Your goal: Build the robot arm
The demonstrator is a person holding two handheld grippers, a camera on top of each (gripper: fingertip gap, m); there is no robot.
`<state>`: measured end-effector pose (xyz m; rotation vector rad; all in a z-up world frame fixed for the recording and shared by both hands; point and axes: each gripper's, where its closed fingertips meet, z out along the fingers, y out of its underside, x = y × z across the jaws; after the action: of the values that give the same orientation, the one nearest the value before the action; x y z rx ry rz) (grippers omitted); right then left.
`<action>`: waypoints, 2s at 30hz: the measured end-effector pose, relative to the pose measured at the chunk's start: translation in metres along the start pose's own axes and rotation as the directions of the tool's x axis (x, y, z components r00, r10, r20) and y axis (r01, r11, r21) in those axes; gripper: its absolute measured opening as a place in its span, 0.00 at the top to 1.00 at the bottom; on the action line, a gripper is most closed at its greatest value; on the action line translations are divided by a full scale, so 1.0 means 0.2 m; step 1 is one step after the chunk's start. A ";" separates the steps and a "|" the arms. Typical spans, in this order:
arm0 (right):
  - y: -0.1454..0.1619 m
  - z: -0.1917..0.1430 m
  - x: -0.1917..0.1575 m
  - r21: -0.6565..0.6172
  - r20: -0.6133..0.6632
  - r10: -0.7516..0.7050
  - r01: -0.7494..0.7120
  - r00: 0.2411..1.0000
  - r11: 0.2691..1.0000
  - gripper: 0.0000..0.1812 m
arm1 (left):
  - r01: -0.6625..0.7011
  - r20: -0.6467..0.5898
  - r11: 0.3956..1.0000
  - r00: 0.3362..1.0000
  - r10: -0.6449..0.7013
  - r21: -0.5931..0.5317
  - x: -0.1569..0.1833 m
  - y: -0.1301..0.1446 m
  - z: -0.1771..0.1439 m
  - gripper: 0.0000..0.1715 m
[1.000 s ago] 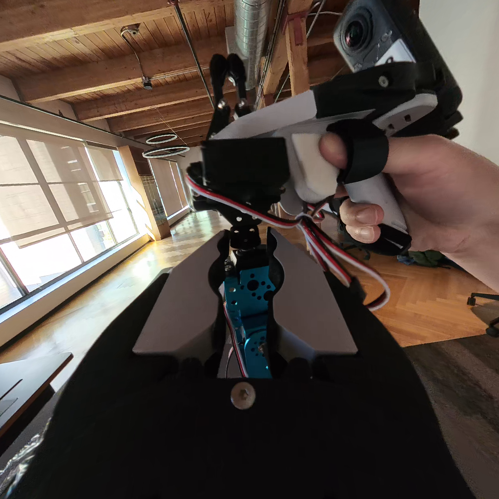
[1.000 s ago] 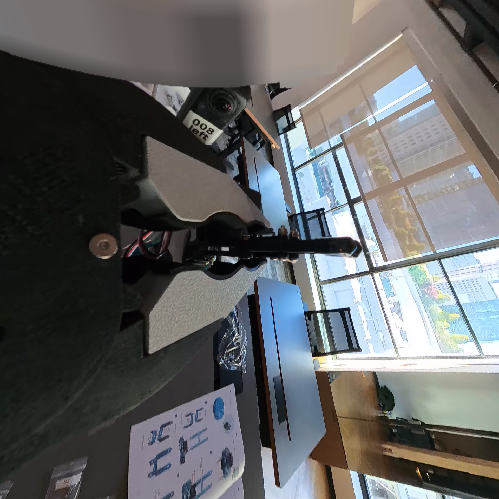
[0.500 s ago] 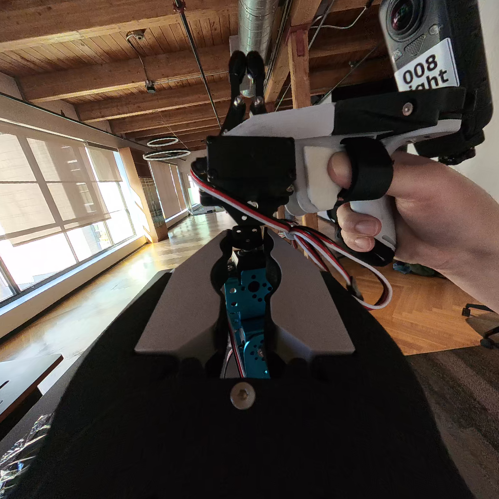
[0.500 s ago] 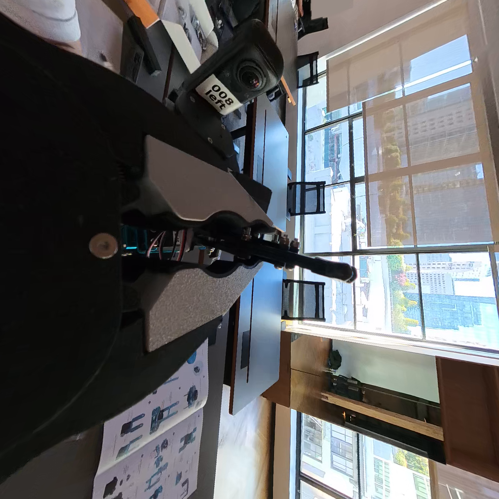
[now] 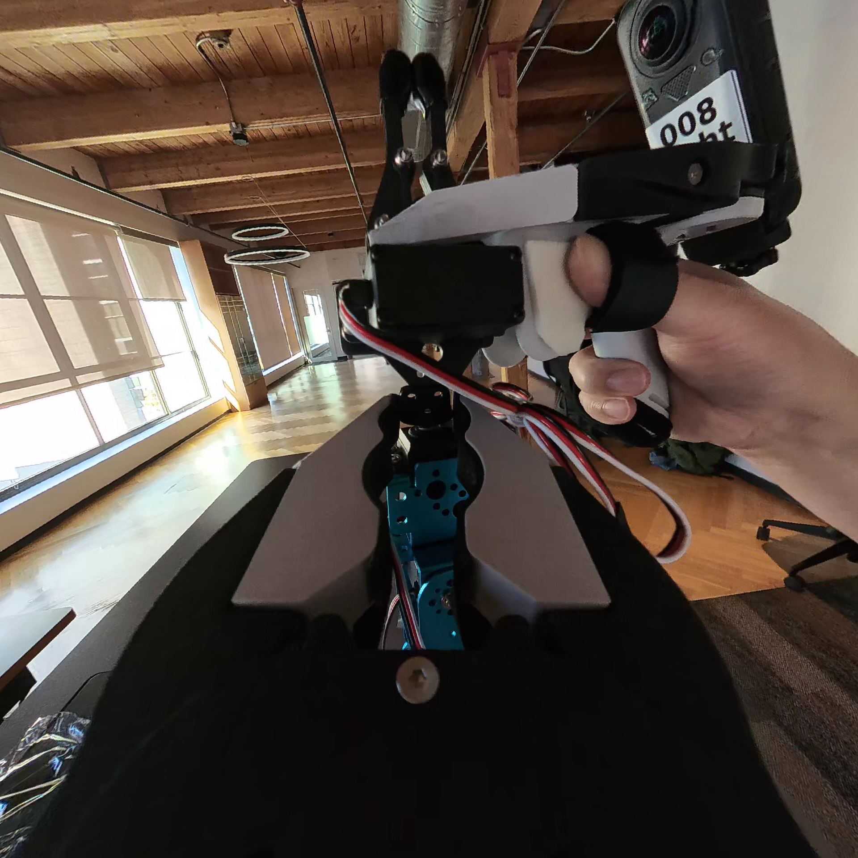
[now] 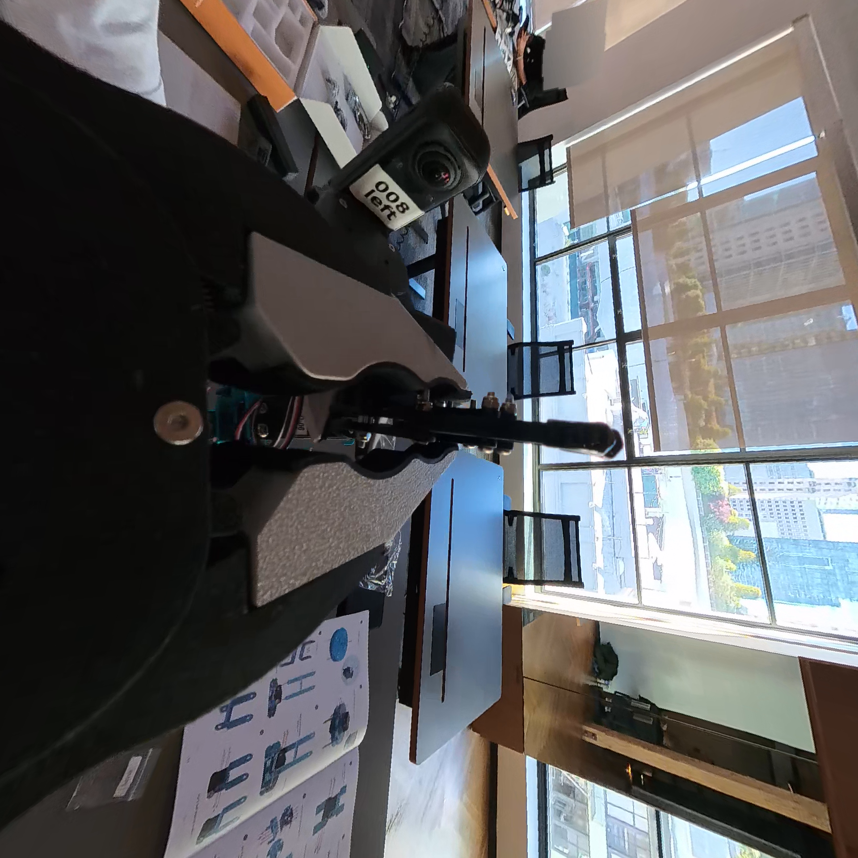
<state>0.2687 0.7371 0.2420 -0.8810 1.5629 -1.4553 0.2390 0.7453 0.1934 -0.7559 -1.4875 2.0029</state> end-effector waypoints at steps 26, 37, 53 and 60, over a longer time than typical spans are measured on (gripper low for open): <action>0.00 0.02 0.03 0.005 -0.070 0.052 -0.052 0.996 0.999 0.91 | 0.029 -0.041 0.999 0.999 -0.030 -0.024 -0.03 -0.26 -0.08 0.69; 0.00 0.02 0.01 -0.035 -0.133 -0.086 0.083 0.987 0.996 0.91 | 0.006 -0.054 0.999 0.998 -0.008 -0.034 -0.03 -0.24 -0.10 0.70; -0.01 0.00 -0.04 0.052 -0.063 -0.167 0.171 0.984 0.984 0.91 | -0.090 -0.023 0.994 0.996 0.089 -0.063 0.01 -0.22 -0.13 0.71; 0.03 0.00 -0.05 0.064 -0.037 -0.182 0.184 0.983 0.981 0.91 | -0.124 0.012 0.991 0.992 0.125 -0.059 0.02 -0.17 -0.14 0.71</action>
<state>0.2722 0.7462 0.2378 -0.9881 1.4767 -1.6487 0.2589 0.7747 0.2198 -0.8787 -1.5479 2.0682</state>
